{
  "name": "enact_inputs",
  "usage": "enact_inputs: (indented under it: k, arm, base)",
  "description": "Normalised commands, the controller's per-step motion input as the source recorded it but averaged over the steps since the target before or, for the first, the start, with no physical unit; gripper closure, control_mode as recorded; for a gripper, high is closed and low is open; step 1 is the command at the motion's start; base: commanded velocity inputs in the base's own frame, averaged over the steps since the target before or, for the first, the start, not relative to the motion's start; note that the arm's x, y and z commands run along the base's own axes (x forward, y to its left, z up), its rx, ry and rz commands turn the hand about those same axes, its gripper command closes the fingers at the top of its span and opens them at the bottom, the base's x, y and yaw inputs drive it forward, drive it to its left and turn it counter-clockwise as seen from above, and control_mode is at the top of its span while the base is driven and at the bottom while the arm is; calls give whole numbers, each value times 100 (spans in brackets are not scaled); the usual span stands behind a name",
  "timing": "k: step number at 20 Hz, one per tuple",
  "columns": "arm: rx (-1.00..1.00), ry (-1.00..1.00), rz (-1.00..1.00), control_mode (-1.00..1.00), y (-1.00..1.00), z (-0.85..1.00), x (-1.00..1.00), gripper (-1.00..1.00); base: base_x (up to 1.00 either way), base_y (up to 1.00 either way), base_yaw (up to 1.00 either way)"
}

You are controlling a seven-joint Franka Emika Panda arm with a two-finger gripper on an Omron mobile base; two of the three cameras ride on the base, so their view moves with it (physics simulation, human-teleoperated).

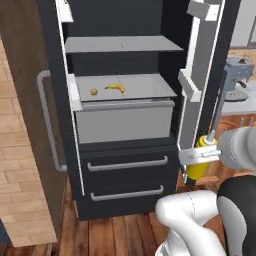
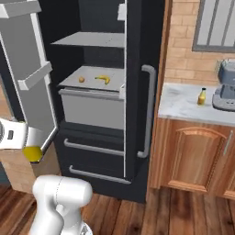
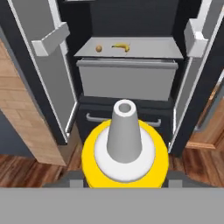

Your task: Place the mustard and mustard from the counter to the top shelf of the fridge. If the existing items in the fridge are on the top shelf, move them to other shelves.

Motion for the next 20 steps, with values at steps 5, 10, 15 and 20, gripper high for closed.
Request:
enact_inputs:
  k: [5, 10, 15, 20]
  arm:
    - [0, 0, 0, 100, 0, 0, 0, 100]
    - [0, 0, 0, 100, 0, 0, 0, 100]
    - [0, 0, 0, 100, 0, 0, 0, 100]
    - [0, 0, 0, 100, 0, 0, 0, 100]
  base:
    - [93, 88, -11]
    - [86, 46, -12]
    - [10, -71, -4]
    - [21, -9, 0]
